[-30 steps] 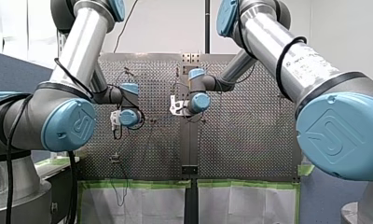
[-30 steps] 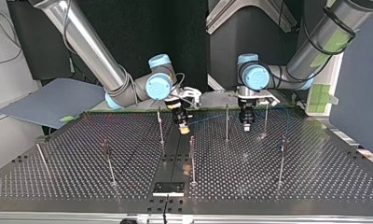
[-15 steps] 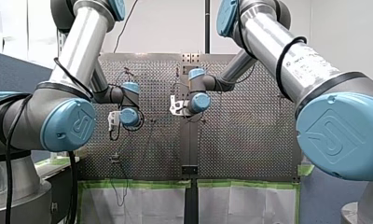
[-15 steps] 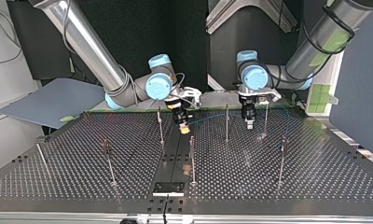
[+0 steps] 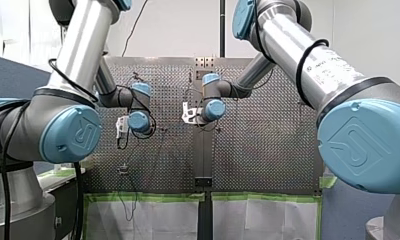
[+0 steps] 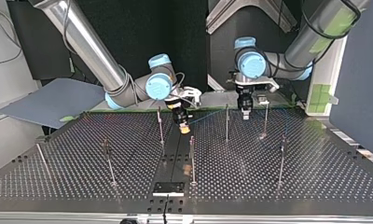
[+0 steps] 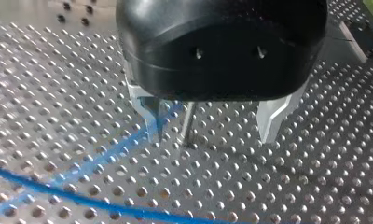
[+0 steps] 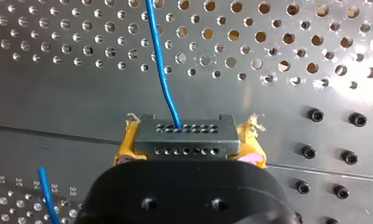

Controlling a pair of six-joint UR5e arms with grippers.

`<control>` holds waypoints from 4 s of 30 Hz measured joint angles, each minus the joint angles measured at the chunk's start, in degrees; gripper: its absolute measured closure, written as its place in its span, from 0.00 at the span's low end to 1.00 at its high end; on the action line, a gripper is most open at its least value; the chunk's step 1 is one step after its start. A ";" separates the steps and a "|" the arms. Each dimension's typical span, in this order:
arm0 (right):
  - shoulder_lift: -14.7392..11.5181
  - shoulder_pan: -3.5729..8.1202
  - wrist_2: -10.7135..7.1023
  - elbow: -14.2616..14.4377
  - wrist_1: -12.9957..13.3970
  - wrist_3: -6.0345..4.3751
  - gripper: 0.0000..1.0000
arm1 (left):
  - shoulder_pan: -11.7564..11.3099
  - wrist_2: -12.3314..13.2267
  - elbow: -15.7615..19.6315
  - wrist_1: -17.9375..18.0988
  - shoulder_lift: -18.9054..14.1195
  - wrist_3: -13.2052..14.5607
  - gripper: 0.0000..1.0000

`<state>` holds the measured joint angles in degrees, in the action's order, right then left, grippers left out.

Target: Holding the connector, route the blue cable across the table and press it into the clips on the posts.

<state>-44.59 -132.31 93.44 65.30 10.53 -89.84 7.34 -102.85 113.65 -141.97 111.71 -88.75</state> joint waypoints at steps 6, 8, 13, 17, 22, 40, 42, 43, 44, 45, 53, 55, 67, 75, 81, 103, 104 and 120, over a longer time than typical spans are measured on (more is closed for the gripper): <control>-0.01 -0.01 -0.01 0.05 -0.06 0.00 1.00 | 1.48 -1.45 2.79 -0.21 -2.80 0.30 0.00; -0.01 0.00 -0.04 0.02 -0.05 0.00 1.00 | 2.07 -1.60 3.77 -0.21 -3.77 0.48 0.00; -0.02 0.22 -0.08 -0.01 -0.11 0.00 1.00 | 3.71 -1.59 6.20 -0.02 -4.95 0.57 0.00; -0.02 0.68 -0.18 -0.02 -0.32 0.00 1.00 | 5.54 -1.68 6.96 0.06 -5.12 -0.11 0.00; -0.02 1.33 -0.20 -0.02 -1.13 0.00 1.00 | 7.87 -2.98 6.80 1.45 -5.08 -1.94 0.00; -0.13 2.82 -0.25 -0.04 -2.22 0.10 1.00 | 16.54 -5.77 -1.03 -0.30 -2.37 -7.31 0.00; -0.30 2.86 -0.26 -0.04 -2.44 0.12 1.00 | 17.37 -6.27 -2.07 -0.38 -1.37 -7.52 0.00; -0.43 2.88 -0.26 -0.03 -2.51 0.11 1.00 | 17.56 -6.48 -2.51 -0.39 -0.95 -7.66 0.00; -0.67 2.91 -0.26 -0.03 -2.58 0.09 1.00 | 17.68 -6.68 -3.08 -0.41 -0.36 -7.87 0.00; -0.87 2.93 -0.26 -0.03 -2.62 0.09 1.00 | 17.70 -6.79 -3.55 -0.39 0.09 -8.04 0.00; -2.04 3.04 -0.59 -0.03 -2.70 0.01 1.00 | 16.75 -7.01 -7.66 -0.19 4.21 -10.63 0.00; -2.05 3.05 -0.71 -0.03 -2.74 0.00 1.00 | 16.35 -6.99 -8.31 -0.02 5.15 -11.06 0.00; -2.06 2.99 -1.25 -0.01 -2.84 0.02 1.00 | 14.06 -6.56 -12.18 -0.10 9.81 -12.57 0.00; -2.05 2.97 -1.27 0.03 -2.85 0.00 1.00 | 13.63 -7.65 -14.50 1.83 12.88 -13.98 0.00; -2.04 3.04 -1.32 0.02 -2.79 0.00 1.00 | 13.80 -7.95 -14.61 1.33 13.09 -13.63 0.00; -2.04 3.06 -1.68 0.02 -2.78 0.00 1.00 | 14.40 -8.46 -14.67 1.05 12.96 -13.27 1.00; -2.04 3.06 -1.71 0.02 -2.78 0.00 1.00 | 14.43 -8.50 -14.68 0.98 12.91 -13.31 1.00; -3.23 3.13 -1.86 0.01 -4.78 0.08 1.00 | 14.90 -9.48 -14.64 -2.64 9.03 -14.41 1.00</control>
<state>-47.82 -129.18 91.58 65.30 5.75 -89.76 22.24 -112.33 99.02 -144.61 120.74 -103.16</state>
